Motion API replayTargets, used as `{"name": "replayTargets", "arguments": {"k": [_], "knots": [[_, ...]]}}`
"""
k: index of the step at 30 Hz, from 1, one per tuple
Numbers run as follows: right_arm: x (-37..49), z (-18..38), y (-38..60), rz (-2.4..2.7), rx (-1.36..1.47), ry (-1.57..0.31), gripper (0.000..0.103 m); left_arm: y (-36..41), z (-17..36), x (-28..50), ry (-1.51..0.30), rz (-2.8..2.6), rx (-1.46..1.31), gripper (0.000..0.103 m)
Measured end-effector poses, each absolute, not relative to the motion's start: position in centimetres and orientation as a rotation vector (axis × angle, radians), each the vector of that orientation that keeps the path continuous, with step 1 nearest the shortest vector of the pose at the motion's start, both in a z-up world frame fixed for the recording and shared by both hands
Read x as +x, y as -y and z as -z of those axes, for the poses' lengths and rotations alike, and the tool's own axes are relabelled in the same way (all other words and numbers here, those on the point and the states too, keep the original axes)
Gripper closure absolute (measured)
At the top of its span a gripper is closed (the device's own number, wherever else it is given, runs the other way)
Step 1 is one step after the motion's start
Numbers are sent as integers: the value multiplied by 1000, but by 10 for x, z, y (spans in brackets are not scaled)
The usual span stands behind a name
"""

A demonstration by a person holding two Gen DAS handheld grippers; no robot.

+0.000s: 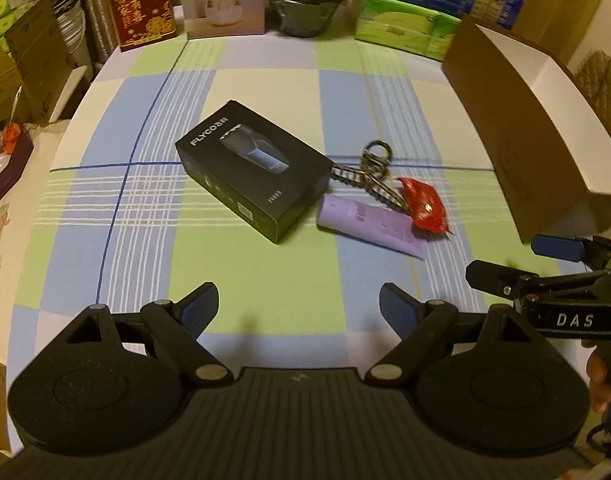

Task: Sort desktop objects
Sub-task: 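Move the right tool to the red candy packet and the left tool to the black shaver box, then grasp the red candy packet with the right tool while the left tool grasps the black FLYCO box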

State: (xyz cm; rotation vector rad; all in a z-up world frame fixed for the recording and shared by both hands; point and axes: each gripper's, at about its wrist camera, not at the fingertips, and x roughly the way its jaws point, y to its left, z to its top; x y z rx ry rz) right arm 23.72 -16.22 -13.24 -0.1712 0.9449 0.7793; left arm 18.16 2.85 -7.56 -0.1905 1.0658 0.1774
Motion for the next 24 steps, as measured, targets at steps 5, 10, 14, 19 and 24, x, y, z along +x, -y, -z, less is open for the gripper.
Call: {"name": "replayTargets", "arguments": {"k": [5,10,14,19,24], "knots": [[250,141,153,-782,-154,-936,24,-39,83,195,-1053,-222,-220,18],[267,150,143,-764,-140,-927,35,-47,87,211,-1039,-247,-238,18],[282,159,135,-754,-120,-945,38,-49,90,224,-1036,-256,-241,18],[292,173,126,-750,-154,-956,59,-52,94,242,-1033,-266,-232,17],[307,182,127,-688,-159,-963,68,-56,97,262,-1024,-280,-220,17]]}}
